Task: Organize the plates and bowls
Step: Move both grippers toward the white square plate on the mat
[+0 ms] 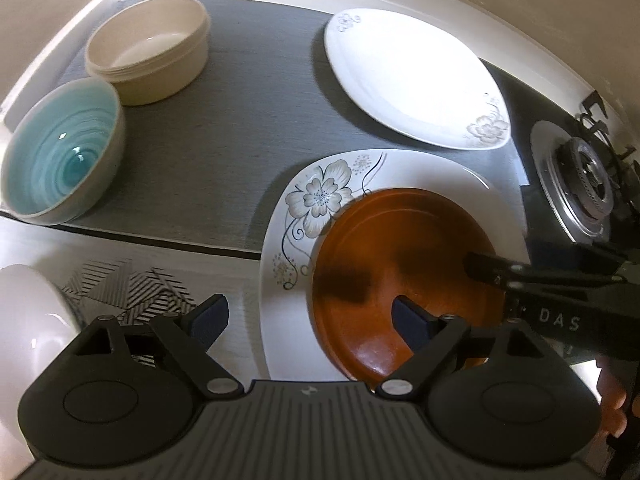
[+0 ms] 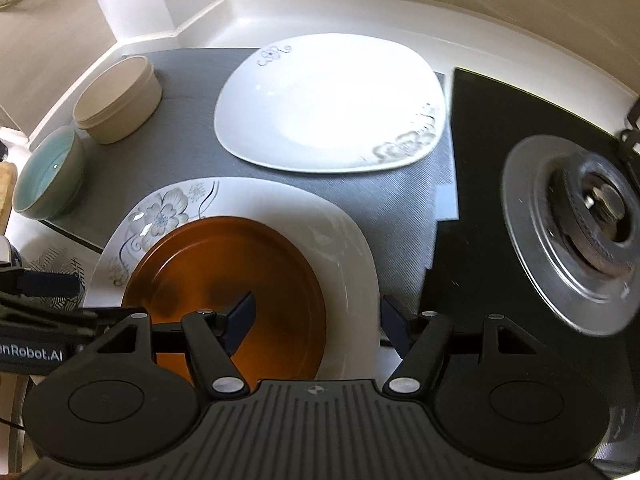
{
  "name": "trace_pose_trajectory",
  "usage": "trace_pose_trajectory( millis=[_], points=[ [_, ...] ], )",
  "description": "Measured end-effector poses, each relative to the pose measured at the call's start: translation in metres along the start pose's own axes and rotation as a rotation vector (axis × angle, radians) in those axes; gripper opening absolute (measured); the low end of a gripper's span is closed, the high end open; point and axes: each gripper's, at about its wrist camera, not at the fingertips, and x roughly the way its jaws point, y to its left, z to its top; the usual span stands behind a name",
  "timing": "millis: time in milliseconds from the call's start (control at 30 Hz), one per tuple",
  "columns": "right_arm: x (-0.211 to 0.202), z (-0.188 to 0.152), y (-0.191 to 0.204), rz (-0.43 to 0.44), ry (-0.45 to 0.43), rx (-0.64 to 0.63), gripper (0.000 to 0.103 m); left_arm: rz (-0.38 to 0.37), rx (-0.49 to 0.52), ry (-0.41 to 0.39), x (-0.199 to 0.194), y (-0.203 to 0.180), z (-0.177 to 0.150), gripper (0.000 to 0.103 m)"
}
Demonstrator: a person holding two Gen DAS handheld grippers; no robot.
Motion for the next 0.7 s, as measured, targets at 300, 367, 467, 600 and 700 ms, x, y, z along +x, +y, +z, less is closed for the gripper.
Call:
trace_pose_trajectory(
  millis=[300, 367, 467, 600, 700],
  points=[
    [-0.010, -0.001, -0.005, 0.015, -0.012, 0.024, 0.070, 0.065, 0.016, -0.020, -0.004, 0.004, 0.003, 0.099],
    [-0.015, -0.003, -0.005, 0.013, -0.016, 0.032, 0.071, 0.077, 0.020, -0.036, -0.007, 0.004, 0.003, 0.103],
    [-0.023, -0.006, -0.006, 0.012, -0.029, 0.045, 0.075, 0.091, 0.035, -0.057, -0.010, 0.002, 0.003, 0.103],
    [-0.032, -0.009, -0.009, 0.017, -0.045, 0.066, 0.076, 0.100, 0.048, -0.071, -0.013, -0.002, 0.003, 0.103],
    [-0.038, -0.011, -0.009, 0.025, -0.055, 0.079, 0.078, 0.104, 0.059, -0.078, -0.015, -0.006, 0.003, 0.103]
  ],
)
